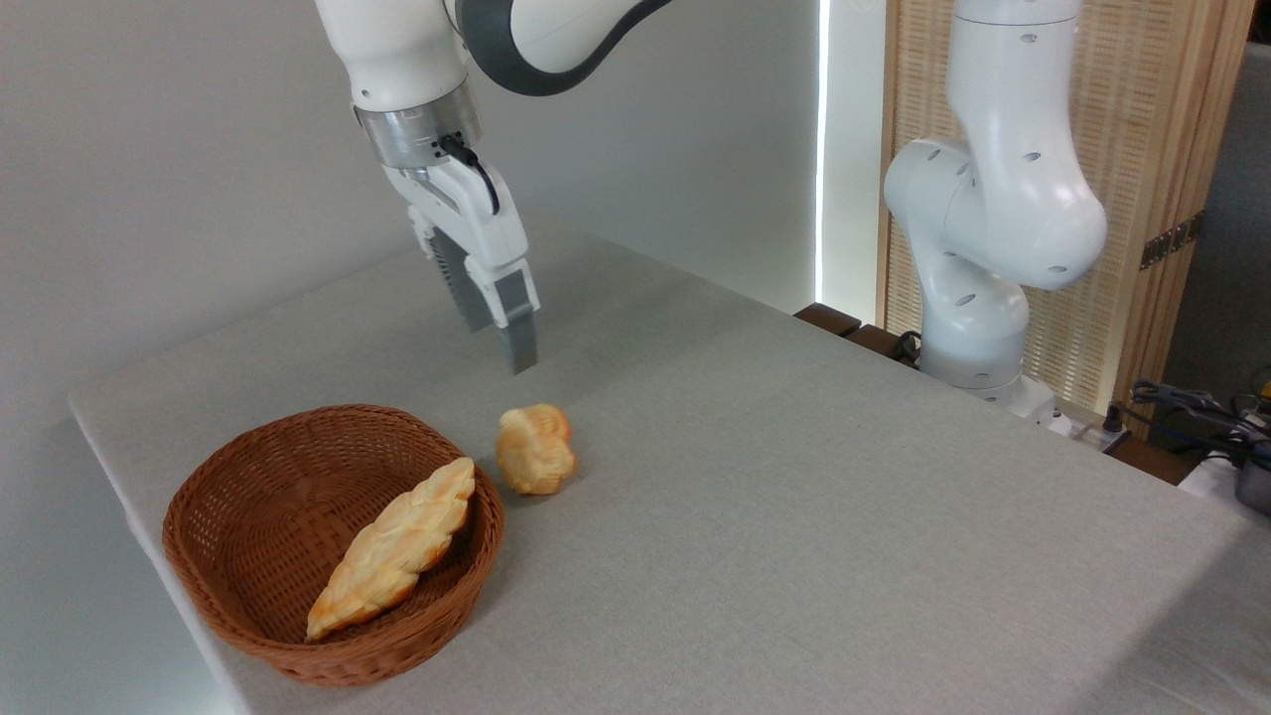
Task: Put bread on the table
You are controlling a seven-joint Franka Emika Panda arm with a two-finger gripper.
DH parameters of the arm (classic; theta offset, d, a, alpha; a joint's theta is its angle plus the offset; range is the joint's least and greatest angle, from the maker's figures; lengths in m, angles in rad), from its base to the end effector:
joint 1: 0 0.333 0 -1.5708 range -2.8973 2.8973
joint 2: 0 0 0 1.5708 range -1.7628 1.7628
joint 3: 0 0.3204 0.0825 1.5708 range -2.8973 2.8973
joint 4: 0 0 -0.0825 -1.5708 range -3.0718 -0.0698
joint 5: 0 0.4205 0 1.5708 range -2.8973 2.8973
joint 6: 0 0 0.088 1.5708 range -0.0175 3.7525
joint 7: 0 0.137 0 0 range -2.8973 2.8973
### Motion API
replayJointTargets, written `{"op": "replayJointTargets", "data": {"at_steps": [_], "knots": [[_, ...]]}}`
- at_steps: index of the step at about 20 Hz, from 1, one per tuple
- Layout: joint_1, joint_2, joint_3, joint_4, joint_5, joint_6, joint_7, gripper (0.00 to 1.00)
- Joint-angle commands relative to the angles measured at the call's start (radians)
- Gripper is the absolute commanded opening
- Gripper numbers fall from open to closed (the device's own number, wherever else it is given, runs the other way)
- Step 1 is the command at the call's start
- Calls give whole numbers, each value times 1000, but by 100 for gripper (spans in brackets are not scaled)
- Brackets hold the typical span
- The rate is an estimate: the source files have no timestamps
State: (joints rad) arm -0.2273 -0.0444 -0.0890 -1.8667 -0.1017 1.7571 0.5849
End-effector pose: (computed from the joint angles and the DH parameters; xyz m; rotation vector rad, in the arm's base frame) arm 0.5426 -0.1908 0.4900 2.7488 -1.2922 -0.0789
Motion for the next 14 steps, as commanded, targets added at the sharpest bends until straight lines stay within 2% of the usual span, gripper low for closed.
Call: {"op": "replayJointTargets", "data": {"at_steps": [1, 5, 7, 12, 14], "knots": [[6, 9, 40, 12, -1, 105, 1, 100], [8, 23, 67, 11, 56, 166, 6, 100], [6, 35, 92, 11, 56, 194, 1, 100], [5, 50, 92, 11, 59, 188, -86, 100], [5, 52, 92, 11, 60, 186, -82, 100]]}}
